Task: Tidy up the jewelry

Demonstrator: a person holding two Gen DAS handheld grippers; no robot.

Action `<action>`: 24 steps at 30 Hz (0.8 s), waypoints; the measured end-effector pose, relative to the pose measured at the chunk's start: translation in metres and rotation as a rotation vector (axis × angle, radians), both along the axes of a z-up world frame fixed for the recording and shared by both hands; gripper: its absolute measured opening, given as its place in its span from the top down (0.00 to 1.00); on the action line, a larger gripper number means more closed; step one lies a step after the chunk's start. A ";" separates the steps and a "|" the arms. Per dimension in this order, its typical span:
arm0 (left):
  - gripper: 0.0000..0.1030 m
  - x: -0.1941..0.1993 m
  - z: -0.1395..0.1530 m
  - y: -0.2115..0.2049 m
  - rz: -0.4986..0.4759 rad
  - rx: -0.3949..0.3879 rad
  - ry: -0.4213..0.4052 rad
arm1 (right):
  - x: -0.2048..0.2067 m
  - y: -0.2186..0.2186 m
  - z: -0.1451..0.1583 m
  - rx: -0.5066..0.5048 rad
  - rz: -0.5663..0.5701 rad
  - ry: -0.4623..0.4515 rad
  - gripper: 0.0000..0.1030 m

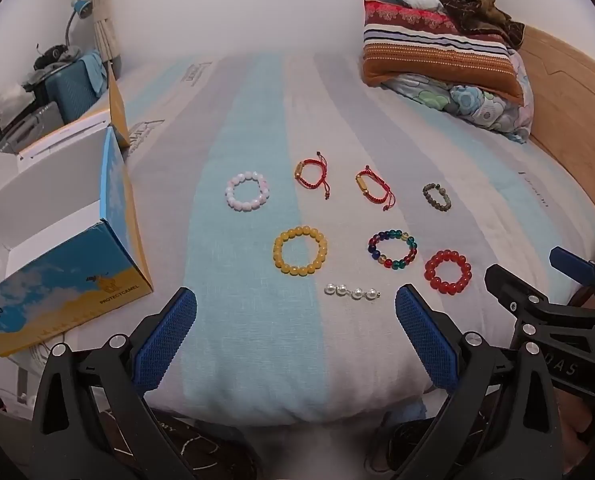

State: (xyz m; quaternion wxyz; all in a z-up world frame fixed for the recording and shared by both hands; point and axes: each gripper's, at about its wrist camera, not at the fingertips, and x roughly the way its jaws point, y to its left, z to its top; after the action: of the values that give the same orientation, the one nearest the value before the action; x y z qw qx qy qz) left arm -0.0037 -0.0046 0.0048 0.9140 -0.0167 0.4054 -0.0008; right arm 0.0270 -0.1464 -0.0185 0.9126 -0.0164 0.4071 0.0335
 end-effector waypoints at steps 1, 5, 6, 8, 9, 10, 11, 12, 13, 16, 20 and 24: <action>0.05 -0.001 0.000 -0.001 -0.002 0.000 0.000 | 0.000 -0.001 0.000 0.000 -0.001 0.000 0.07; 0.05 -0.001 0.000 -0.002 -0.005 0.004 -0.004 | -0.001 0.002 0.000 -0.001 0.000 -0.001 0.07; 0.05 -0.001 0.000 -0.002 -0.005 0.006 -0.004 | 0.000 0.001 -0.001 -0.002 0.001 0.000 0.07; 0.05 -0.001 0.000 -0.003 -0.005 0.008 -0.003 | 0.000 0.001 0.000 0.000 0.001 0.001 0.07; 0.05 -0.001 0.000 -0.003 -0.005 0.009 -0.004 | 0.000 0.000 0.000 0.003 0.001 0.001 0.07; 0.05 -0.001 0.001 -0.004 -0.005 0.009 -0.006 | 0.000 0.000 0.000 0.005 0.000 0.001 0.07; 0.05 -0.001 0.001 -0.004 -0.004 0.010 -0.006 | 0.000 -0.001 -0.001 0.006 -0.001 0.002 0.07; 0.05 -0.001 0.002 -0.004 -0.003 0.010 -0.007 | 0.000 -0.001 0.000 0.007 -0.002 0.003 0.07; 0.05 -0.002 0.003 -0.004 -0.002 0.009 -0.009 | 0.001 -0.001 0.000 0.008 -0.002 0.003 0.07; 0.05 -0.004 0.002 -0.002 0.001 0.008 -0.014 | 0.000 -0.001 0.000 0.008 -0.002 0.002 0.07; 0.05 -0.004 0.004 0.000 0.007 0.009 -0.019 | 0.001 -0.001 0.000 0.008 -0.001 0.003 0.07; 0.05 -0.005 0.004 0.000 0.012 0.011 -0.021 | 0.000 -0.001 0.000 0.011 0.001 0.003 0.07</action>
State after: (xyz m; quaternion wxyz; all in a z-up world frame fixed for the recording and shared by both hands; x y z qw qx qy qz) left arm -0.0083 -0.0044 0.0090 0.9182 -0.0140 0.3958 0.0070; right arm 0.0274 -0.1476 -0.0187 0.9120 -0.0114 0.4085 0.0362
